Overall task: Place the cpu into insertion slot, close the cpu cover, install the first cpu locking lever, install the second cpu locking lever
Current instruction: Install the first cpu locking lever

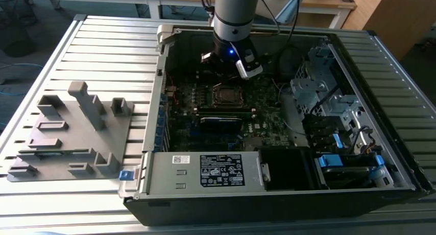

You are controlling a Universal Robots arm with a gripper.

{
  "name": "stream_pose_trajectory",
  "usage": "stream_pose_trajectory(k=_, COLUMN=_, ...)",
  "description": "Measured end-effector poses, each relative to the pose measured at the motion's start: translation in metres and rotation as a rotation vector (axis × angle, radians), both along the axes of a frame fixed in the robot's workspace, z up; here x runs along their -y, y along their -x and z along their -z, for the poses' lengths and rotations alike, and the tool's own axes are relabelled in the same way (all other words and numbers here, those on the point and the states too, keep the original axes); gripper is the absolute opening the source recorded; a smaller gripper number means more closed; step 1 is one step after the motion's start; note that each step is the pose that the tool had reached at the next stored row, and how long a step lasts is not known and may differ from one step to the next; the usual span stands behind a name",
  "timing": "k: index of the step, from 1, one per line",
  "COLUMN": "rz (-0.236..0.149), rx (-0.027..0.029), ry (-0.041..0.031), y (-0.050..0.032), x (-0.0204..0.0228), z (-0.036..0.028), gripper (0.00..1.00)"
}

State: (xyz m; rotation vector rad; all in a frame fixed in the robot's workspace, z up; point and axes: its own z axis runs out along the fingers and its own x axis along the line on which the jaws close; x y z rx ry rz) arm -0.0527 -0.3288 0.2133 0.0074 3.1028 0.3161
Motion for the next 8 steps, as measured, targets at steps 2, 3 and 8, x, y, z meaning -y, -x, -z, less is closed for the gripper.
stream_pose_trajectory(k=2, rz=0.0, rx=0.0, ry=0.0, y=-0.0003, x=0.0, z=0.0008, gripper=0.11)
stream_pose_trajectory(k=3, rz=0.0, rx=0.0, ry=0.0, y=-0.0005, x=0.0, z=0.0012, gripper=0.11)
stream_pose_trajectory(k=8, rz=0.0, rx=0.0, ry=0.0001, y=-0.0007, x=0.0, z=0.0017, gripper=0.11)
